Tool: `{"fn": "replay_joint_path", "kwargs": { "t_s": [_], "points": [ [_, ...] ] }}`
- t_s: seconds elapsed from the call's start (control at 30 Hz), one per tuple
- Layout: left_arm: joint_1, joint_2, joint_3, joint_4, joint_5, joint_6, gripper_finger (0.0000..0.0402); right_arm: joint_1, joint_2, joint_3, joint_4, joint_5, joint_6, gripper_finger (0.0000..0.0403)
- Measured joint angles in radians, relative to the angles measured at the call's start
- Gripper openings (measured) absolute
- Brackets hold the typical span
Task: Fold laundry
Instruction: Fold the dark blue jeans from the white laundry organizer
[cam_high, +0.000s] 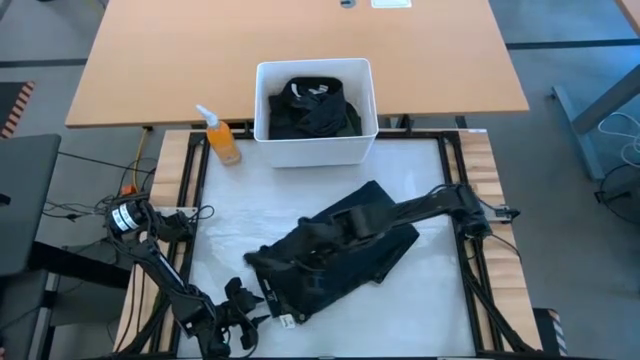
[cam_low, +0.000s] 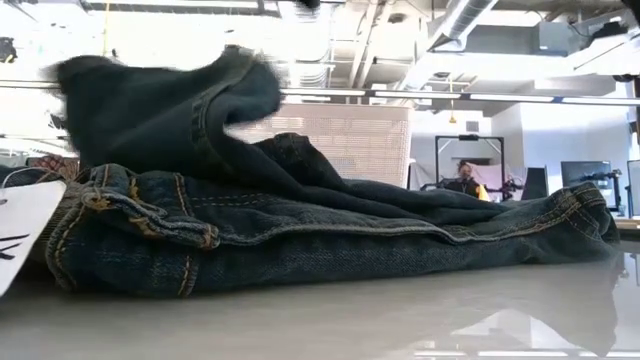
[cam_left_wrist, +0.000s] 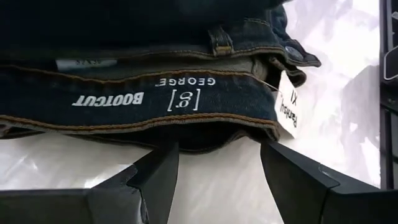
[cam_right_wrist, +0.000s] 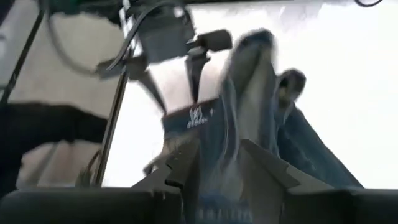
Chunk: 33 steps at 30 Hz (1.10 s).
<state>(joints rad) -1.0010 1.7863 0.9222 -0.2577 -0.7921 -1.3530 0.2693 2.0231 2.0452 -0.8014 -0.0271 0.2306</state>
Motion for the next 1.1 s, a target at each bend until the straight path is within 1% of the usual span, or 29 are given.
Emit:
{"fn": "replay_joint_path", "kwargs": {
  "t_s": [0.17, 0.23, 0.27, 0.33, 0.37, 0.43, 0.53, 0.6, 0.7, 0.77, 0.87, 0.93, 1.03, 1.1],
  "points": [
    [0.01, 0.0, 0.0, -0.002, 0.01, -0.013, 0.0217, 0.025, -0.093, -0.004, -0.18, 0.015, -0.056, 0.0147],
    [0.01, 0.0, 0.0, -0.002, 0.012, -0.027, 0.0217, 0.045, -0.136, -0.036, -0.258, 0.083, -0.075, 0.0147],
    [0.008, 0.0, 0.0, -0.001, 0.015, -0.033, 0.0217, 0.055, -0.158, -0.075, -0.285, 0.131, -0.074, 0.0146],
    [0.001, 0.0, 0.0, 0.003, 0.03, -0.046, 0.0217, 0.073, -0.207, -0.189, -0.271, 0.224, -0.047, 0.0144],
    [-0.003, 0.0, 0.0, 0.003, 0.033, -0.049, 0.0217, 0.08, -0.234, -0.261, -0.242, 0.245, -0.026, 0.0142],
    [-0.011, 0.0, 0.0, 0.003, 0.048, -0.067, 0.0217, 0.081, -0.308, -0.432, -0.138, 0.251, 0.011, 0.014],
    [-0.025, -0.006, 0.0, 0.0, 0.089, -0.087, 0.0217, 0.079, -0.422, -0.67, 0.101, 0.239, 0.079, 0.0139],
    [-0.035, -0.024, 0.0, -0.001, 0.109, -0.1, 0.0217, 0.08, -0.471, -0.812, 0.241, 0.238, 0.113, 0.0139],
    [-0.044, -0.065, 0.0, -0.007, 0.108, -0.101, 0.0217, 0.088, -0.519, -0.969, 0.43, 0.234, 0.165, 0.0139],
    [-0.044, -0.101, 0.0, -0.009, 0.088, -0.079, 0.0217, 0.094, -0.541, -1.032, 0.551, 0.235, 0.194, 0.0139],
    [-0.038, -0.165, 0.0, 0.003, 0.01, 0.006, 0.0217, 0.11, -0.533, -1.098, 0.639, 0.237, 0.207, 0.0139],
    [-0.029, -0.208, 0.0, 0.039, -0.056, 0.113, 0.0217, 0.122, -0.526, -1.126, 0.674, 0.238, 0.207, 0.0139],
    [-0.015, -0.269, 0.0, 0.157, -0.148, 0.338, 0.0217, 0.132, -0.532, -1.154, 0.722, 0.274, 0.208, 0.0138],
    [0.007, -0.283, 0.002, 0.286, -0.185, 0.529, 0.0217, 0.145, -0.53, -1.173, 0.737, 0.304, 0.208, 0.0138]
  ]
}}
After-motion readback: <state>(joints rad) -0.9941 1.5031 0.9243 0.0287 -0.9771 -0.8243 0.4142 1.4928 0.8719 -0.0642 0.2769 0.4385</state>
